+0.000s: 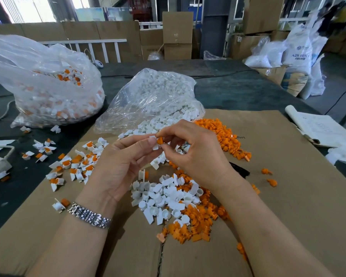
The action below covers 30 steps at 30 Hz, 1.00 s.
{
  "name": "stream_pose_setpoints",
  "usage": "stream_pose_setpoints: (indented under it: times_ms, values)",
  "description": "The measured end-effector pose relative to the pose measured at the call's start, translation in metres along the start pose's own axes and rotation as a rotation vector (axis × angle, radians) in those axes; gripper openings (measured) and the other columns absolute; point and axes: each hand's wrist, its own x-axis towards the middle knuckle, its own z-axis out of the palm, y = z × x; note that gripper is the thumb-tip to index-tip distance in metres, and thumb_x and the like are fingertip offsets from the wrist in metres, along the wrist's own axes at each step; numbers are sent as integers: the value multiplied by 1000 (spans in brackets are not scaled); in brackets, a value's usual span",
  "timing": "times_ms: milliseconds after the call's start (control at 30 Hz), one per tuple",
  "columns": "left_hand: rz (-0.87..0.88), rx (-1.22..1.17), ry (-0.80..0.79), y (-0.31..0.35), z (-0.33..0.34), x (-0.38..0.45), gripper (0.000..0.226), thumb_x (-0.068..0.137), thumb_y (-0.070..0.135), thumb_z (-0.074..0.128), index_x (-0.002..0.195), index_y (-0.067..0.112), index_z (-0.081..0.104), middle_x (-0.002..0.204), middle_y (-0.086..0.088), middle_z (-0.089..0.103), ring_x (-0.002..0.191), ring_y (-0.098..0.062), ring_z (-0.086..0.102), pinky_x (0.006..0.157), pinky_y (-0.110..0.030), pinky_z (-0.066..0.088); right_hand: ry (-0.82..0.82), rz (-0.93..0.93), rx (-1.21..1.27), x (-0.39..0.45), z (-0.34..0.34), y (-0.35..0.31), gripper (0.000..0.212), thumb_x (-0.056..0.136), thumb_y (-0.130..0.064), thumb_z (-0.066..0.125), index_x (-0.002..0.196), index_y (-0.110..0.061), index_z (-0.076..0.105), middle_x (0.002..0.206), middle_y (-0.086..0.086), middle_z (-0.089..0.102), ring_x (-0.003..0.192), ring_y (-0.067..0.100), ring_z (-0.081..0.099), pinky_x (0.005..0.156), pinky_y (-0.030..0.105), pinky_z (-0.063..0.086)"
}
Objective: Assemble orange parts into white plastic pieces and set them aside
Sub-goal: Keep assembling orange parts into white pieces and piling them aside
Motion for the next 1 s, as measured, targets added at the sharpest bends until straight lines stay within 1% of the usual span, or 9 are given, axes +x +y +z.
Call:
stream_pose_setpoints:
  times_ms: [200,367,533,667,767,800,867,933,1000]
  values:
    - [-29,-12,18,-1,0,0,18,71,11,81,87,4,83,96,-16,79,87,-22,78,75,-24,61,13,-19,-42,-1,1,2,18,88,-8,73,106,-11,73,94,0,67,82,10,64,77,30,54]
    - [-57,60,34,1,0,0,34,58,18,87,91,7,83,96,-15,79,85,-21,78,70,-24,61,4,-19,-89,-1,3,2,19,88,-9,72,107,-11,73,96,0,67,83,10,64,77,29,55]
    - [-36,105,85,-1,3,0,18,57,12,87,74,11,82,89,-15,79,81,-24,78,67,-23,60,-37,0,-132,-1,3,2,20,90,-11,71,109,-13,72,99,-2,66,83,7,63,77,29,55]
    - [-68,101,134,-3,3,2,14,60,5,84,72,4,78,87,-19,77,78,-25,78,61,-20,59,-89,46,-152,-1,3,3,21,92,-13,69,112,-16,71,102,-3,64,84,6,62,80,27,54]
    - [-97,81,167,-2,1,2,16,60,5,84,75,5,77,94,-18,78,87,-27,78,63,-21,60,-52,244,-276,2,-8,13,20,95,-24,63,116,-22,65,109,-4,61,88,5,60,82,28,56]
    - [-100,86,174,-2,1,2,17,60,6,84,76,6,77,95,-17,79,86,-26,78,62,-21,59,-55,342,-389,1,-13,18,23,96,-31,61,117,-22,62,112,-4,60,91,8,60,83,31,56]
    - [-104,101,170,-2,1,1,19,59,10,85,77,8,77,93,-14,79,81,-23,77,58,-21,58,-149,546,-611,-2,-21,29,38,93,-49,58,117,-19,56,113,1,58,100,18,59,89,44,53]
    - [-112,105,166,-1,1,1,25,59,13,86,81,10,76,90,-12,78,75,-21,76,56,-21,58,-285,679,-691,-5,-25,36,48,89,-60,58,109,-17,54,105,2,57,99,24,57,92,51,49]
    - [-112,97,162,-1,1,1,25,58,14,87,81,10,77,86,-12,77,72,-20,76,56,-20,59,-367,711,-640,-7,-23,39,46,88,-62,60,95,-17,51,91,0,54,87,22,53,87,48,47]
